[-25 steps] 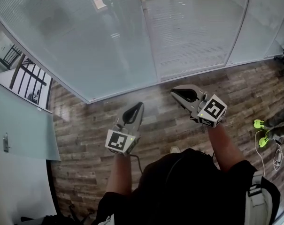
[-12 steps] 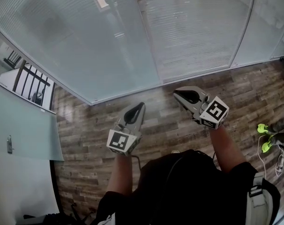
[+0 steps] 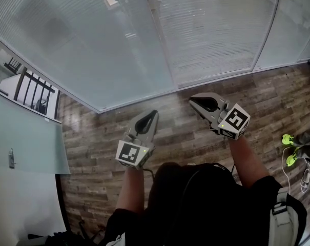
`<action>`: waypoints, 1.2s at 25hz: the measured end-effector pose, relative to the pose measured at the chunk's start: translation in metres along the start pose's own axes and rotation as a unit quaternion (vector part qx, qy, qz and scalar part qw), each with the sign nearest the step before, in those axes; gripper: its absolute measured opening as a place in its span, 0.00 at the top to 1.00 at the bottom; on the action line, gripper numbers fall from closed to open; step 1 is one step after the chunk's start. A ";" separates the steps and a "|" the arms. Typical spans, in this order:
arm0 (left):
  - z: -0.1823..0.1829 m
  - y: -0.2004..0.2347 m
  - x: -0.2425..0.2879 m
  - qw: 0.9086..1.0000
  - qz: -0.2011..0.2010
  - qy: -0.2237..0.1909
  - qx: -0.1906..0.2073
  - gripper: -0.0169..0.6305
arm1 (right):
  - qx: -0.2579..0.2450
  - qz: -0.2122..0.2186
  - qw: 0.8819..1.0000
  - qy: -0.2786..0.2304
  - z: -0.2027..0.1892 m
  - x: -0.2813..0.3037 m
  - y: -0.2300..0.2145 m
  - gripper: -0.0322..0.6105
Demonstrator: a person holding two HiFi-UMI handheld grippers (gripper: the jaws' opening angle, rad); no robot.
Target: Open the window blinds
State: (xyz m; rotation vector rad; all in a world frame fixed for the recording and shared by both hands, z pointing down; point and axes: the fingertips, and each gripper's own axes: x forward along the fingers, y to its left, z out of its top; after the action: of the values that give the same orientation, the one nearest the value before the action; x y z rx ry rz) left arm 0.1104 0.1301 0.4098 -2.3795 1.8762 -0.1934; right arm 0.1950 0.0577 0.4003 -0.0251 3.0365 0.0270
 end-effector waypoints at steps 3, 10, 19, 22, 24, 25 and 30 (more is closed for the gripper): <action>-0.004 0.003 0.004 1.000 0.002 -0.008 0.009 0.97 | 0.001 0.002 1.000 -0.001 0.000 0.000 -0.003 0.94; 0.002 0.008 0.013 1.000 0.001 -0.009 0.003 0.97 | -0.001 -0.003 1.000 -0.011 0.004 0.004 -0.017 0.94; 0.003 0.024 0.030 1.000 -0.012 -0.013 0.011 0.97 | -0.007 -0.009 1.000 -0.008 0.004 0.020 -0.031 0.94; -0.005 0.034 0.036 1.000 -0.014 -0.021 0.004 0.97 | -0.008 -0.013 1.000 0.000 0.000 0.028 -0.038 0.94; -0.009 0.039 0.038 1.000 -0.018 -0.016 0.003 0.97 | -0.010 -0.010 1.000 0.002 -0.006 0.034 -0.040 0.94; -0.007 0.041 0.040 1.000 -0.021 -0.009 -0.001 0.97 | -0.007 -0.012 1.000 0.002 -0.007 0.037 -0.042 0.94; -0.007 0.068 0.053 0.999 -0.030 -0.019 -0.007 0.97 | -0.008 -0.018 1.000 0.010 -0.003 0.065 -0.056 0.94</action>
State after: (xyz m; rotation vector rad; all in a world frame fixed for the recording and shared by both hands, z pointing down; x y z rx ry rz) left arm 0.0567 0.0631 0.4072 -2.4335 1.7971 -0.1401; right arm 0.1311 0.0009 0.3952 -0.0824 3.0550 0.0488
